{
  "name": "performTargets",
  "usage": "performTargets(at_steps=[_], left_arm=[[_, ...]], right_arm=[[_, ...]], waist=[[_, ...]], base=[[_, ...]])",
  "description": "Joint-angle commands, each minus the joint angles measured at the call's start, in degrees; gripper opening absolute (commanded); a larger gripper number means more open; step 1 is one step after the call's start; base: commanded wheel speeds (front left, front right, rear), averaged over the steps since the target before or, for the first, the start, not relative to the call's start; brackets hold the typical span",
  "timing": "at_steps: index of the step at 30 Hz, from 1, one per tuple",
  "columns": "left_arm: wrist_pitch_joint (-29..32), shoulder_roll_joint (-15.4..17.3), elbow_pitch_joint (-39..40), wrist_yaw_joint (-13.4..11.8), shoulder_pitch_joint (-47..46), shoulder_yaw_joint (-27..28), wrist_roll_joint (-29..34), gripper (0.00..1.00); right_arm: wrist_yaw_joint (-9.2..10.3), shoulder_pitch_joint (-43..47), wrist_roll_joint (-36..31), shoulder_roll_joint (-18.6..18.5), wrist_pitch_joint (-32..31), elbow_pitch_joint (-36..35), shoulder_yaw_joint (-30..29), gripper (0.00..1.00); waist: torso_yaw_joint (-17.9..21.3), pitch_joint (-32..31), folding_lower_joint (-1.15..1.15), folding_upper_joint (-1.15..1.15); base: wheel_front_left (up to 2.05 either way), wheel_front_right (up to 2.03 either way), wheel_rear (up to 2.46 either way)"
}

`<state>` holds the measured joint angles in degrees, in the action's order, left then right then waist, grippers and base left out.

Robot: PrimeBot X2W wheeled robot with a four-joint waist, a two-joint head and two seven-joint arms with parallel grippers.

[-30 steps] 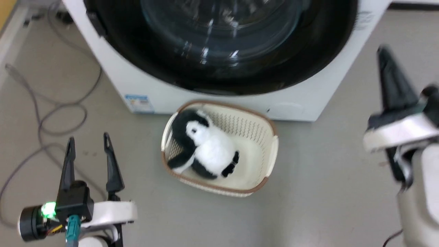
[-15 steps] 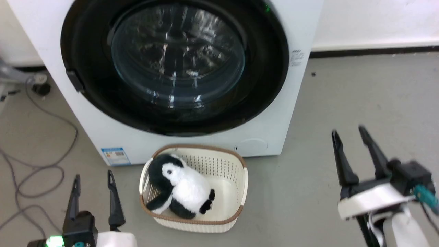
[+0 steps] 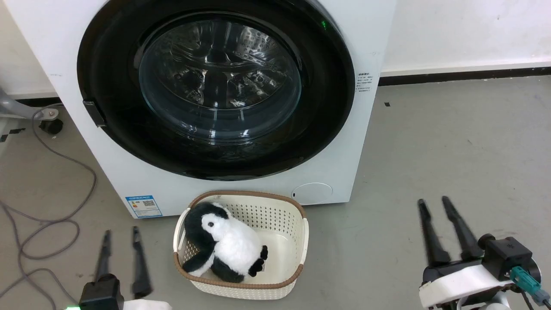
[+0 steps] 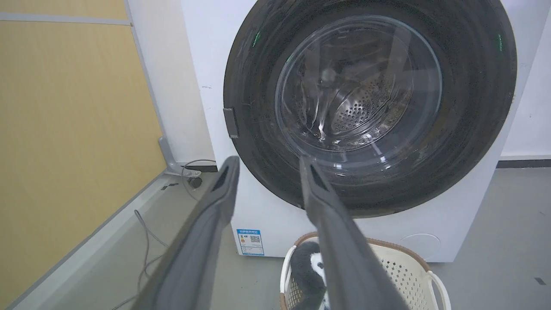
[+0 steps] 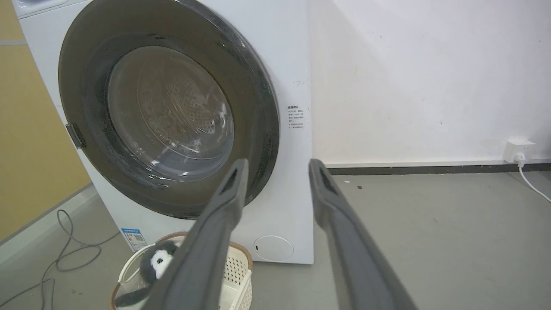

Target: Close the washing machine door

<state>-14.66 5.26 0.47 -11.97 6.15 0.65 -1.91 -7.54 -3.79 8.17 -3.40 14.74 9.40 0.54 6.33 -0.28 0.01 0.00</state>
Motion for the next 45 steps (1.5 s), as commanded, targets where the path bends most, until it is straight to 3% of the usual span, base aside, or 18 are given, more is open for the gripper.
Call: performTargets(at_steps=[1, 45], left_arm=[[0.1, 0.0, 0.0, 0.1, 0.0, 0.0, 0.0, 0.0], [5.1, -0.8, -0.2, 4.2, -2.1, -0.2, 0.7, 0.0]], right_arm=[[0.0, 0.0, 0.0, 0.0, -0.1, -0.1, 0.0, 0.0], [0.02, 1.3, -2.9, 0.2, -5.1, -3.3, -0.2, 0.0]], waist=[[0.0, 0.0, -0.01, 0.0], [-2.2, 0.1, -0.01, 0.0]], base=[[0.0, 0.0, 0.0], [0.0, 0.0, 0.0]])
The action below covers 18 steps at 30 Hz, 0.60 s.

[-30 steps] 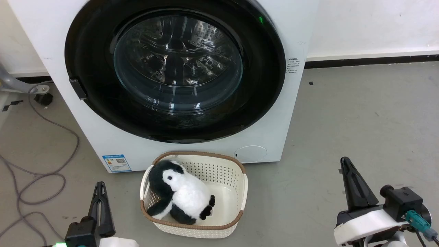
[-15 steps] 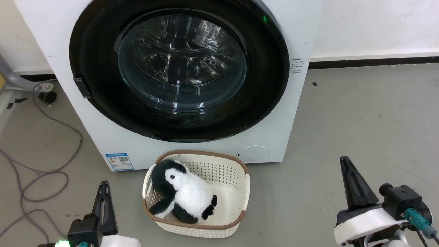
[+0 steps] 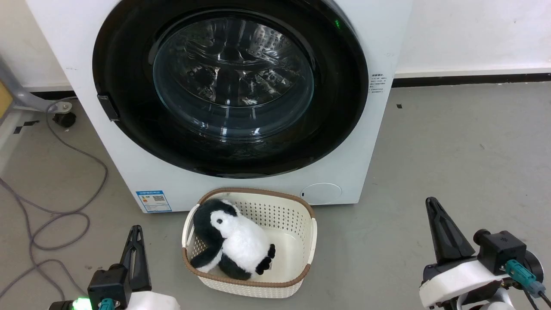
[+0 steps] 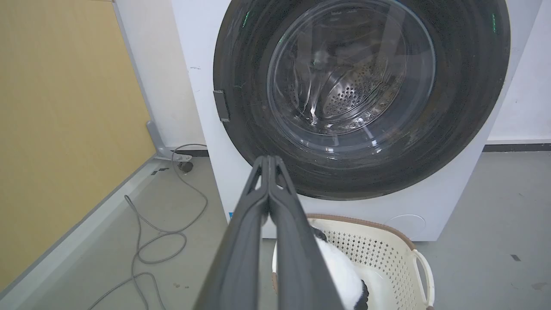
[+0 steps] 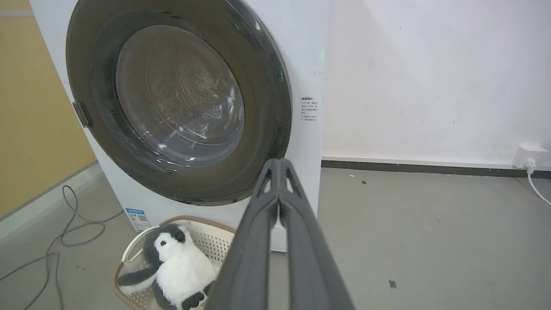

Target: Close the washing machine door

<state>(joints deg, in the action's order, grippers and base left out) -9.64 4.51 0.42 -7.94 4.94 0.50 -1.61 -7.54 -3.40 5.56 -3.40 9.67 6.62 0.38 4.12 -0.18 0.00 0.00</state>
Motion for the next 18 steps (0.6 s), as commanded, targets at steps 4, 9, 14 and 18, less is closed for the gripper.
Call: performTargets(at_steps=[4, 9, 14, 18], left_arm=[[0.6, -0.2, -0.1, 0.5, -1.1, -0.1, 0.4, 0.0], [1.2, -0.3, -0.2, 1.0, -1.4, -0.1, 0.5, 0.0], [1.7, -0.3, -0.2, 1.5, -1.6, -0.1, 0.6, 0.0], [2.2, -0.4, -0.2, 1.9, -1.8, -0.2, 0.6, 0.0]], right_arm=[[0.02, 1.1, -0.5, 0.2, -0.6, -0.8, 0.0, 0.0], [0.02, 1.2, -0.8, 0.2, -1.1, -1.2, -0.1, 0.0], [0.02, 1.4, -1.2, 0.2, -1.7, -1.6, -0.1, 0.0], [0.03, 1.5, -1.4, 0.3, -2.2, -1.9, -0.1, 0.0]], waist=[[-0.2, 0.0, 0.0, 0.0], [-0.5, 0.0, 0.0, 0.0], [-0.7, 0.0, 0.0, 0.0], [-0.9, 0.0, 0.0, 0.0]], base=[[0.0, 0.0, 0.0], [0.0, 0.0, 0.0], [0.0, 0.0, 0.0], [0.0, 0.0, 0.0]])
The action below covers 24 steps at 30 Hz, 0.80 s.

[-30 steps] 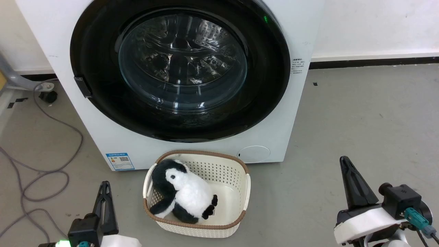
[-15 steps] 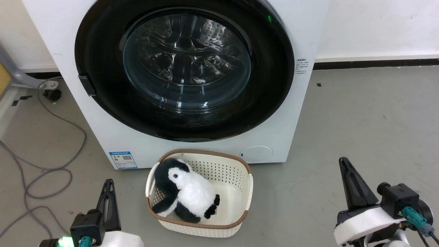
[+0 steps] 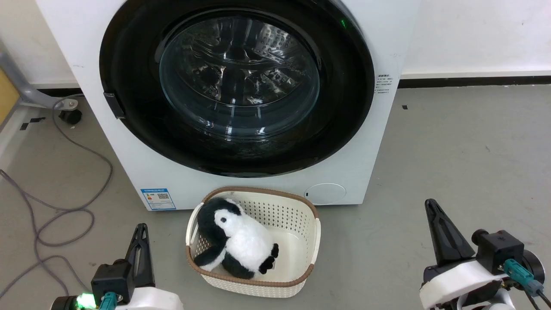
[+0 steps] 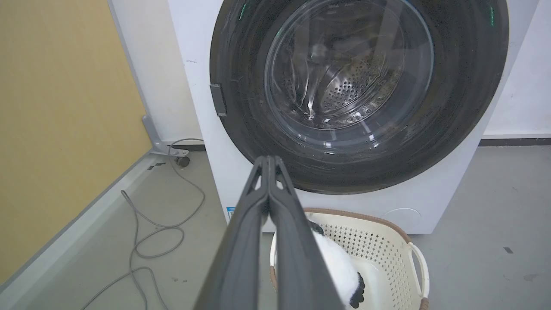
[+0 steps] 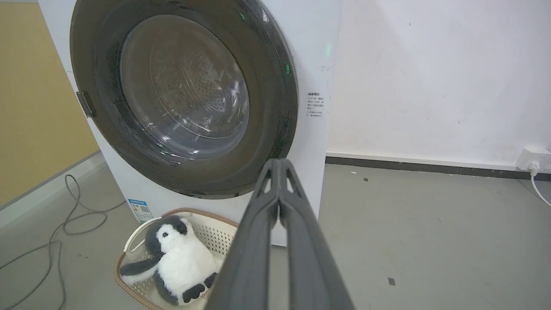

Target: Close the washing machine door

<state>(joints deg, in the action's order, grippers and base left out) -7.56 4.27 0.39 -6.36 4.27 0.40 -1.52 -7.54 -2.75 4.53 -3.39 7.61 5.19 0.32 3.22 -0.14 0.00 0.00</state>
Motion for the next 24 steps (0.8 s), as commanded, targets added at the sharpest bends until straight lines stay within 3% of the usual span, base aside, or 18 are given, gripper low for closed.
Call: performTargets(at_steps=[1, 24], left_arm=[[0.2, -0.2, -0.2, 0.4, -1.2, -0.1, 0.6, 0.0], [2.9, -0.6, -0.2, 2.6, -2.3, -0.2, 0.9, 0.0]], right_arm=[[0.03, 0.9, -0.5, 0.3, -0.3, -0.5, -0.1, 0.0], [0.04, 1.6, -2.0, 0.3, -3.0, -2.2, -0.2, 0.0]], waist=[[-0.1, 0.0, 0.0, 0.0], [-1.2, 0.1, 0.0, 0.0]], base=[[0.0, 0.0, 0.0], [0.0, 0.0, 0.0]])
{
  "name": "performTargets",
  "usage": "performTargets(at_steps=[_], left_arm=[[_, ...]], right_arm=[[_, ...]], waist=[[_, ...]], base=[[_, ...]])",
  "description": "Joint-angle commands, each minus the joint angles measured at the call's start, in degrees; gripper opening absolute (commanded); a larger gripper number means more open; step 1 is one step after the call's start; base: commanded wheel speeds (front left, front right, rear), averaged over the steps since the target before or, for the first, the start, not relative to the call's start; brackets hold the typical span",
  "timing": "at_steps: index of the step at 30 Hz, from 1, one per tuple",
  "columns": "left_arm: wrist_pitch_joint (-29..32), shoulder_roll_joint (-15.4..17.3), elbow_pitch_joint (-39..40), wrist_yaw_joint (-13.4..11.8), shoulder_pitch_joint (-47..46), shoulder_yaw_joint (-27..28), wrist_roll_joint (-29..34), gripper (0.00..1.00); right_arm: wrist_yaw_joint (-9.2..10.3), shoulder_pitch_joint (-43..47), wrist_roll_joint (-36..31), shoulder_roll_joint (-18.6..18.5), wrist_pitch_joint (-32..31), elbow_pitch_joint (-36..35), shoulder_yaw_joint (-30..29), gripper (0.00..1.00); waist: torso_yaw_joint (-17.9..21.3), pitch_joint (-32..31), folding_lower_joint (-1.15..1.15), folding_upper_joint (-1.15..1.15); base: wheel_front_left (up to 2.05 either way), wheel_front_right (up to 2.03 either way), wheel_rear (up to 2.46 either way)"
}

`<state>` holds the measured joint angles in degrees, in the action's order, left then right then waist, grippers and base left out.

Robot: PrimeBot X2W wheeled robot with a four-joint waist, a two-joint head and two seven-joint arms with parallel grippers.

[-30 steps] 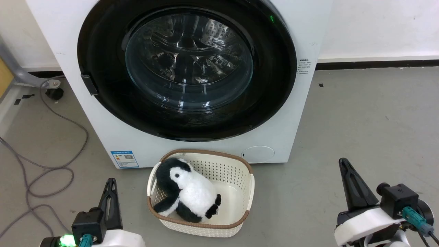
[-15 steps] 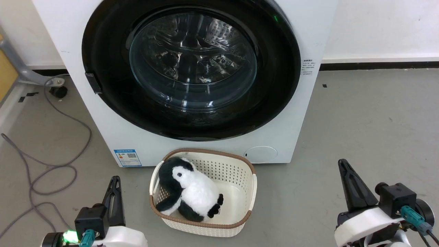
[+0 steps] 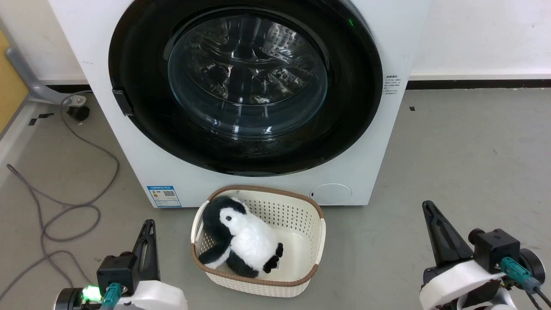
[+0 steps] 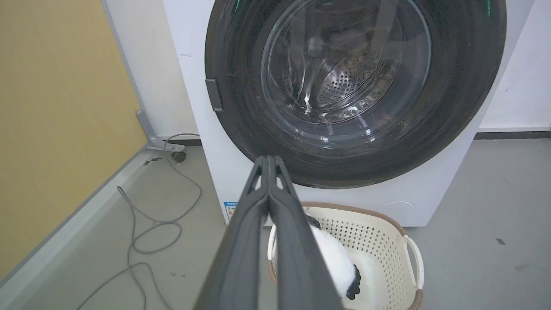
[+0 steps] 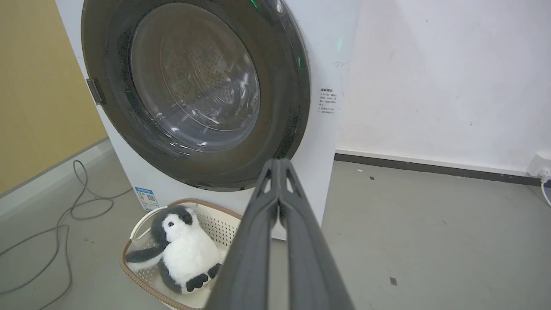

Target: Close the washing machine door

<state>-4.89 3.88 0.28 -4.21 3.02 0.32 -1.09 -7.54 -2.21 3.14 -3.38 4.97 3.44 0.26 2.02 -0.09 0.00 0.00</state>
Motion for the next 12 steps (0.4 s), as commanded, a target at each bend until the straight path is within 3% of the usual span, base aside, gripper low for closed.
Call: performTargets(at_steps=[1, 12], left_arm=[[0.4, -0.3, -0.1, 0.5, -1.1, -0.1, 0.5, 0.0], [1.6, -0.5, -0.2, 1.5, -1.6, -0.2, 0.7, 0.0]], right_arm=[[0.04, 1.0, -0.6, 0.3, -0.4, -0.6, -0.1, 0.0], [0.04, 1.3, -1.3, 0.4, -1.6, -1.3, -0.1, 0.0]], waist=[[-0.1, 0.0, 0.0, 0.0], [-0.6, 0.0, 0.0, 0.0]], base=[[0.0, 0.0, 0.0], [0.0, 0.0, 0.0]])
